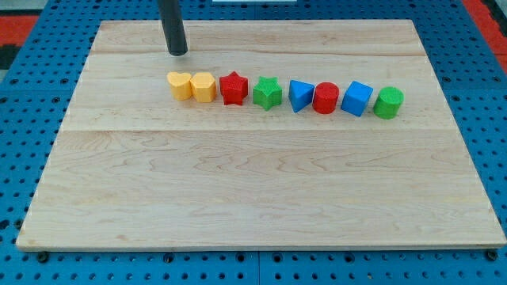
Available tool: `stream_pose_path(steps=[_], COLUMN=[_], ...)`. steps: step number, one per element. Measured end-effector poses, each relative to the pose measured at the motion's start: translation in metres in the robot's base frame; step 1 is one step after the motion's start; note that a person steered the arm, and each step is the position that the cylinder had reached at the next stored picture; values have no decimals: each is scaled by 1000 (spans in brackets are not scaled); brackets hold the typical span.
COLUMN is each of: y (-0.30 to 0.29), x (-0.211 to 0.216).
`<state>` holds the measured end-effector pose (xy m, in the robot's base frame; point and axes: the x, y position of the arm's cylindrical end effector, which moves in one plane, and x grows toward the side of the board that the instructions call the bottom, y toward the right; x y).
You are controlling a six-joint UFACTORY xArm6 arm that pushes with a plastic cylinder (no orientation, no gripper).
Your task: Move your hand parallel to the top of the red circle
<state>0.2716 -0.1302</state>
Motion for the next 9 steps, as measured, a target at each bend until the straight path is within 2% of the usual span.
stream_pose_path(steps=[4,5,7,8,9], y=[-1,35,204,247,246], x=[0,-22,-25,-21,-27])
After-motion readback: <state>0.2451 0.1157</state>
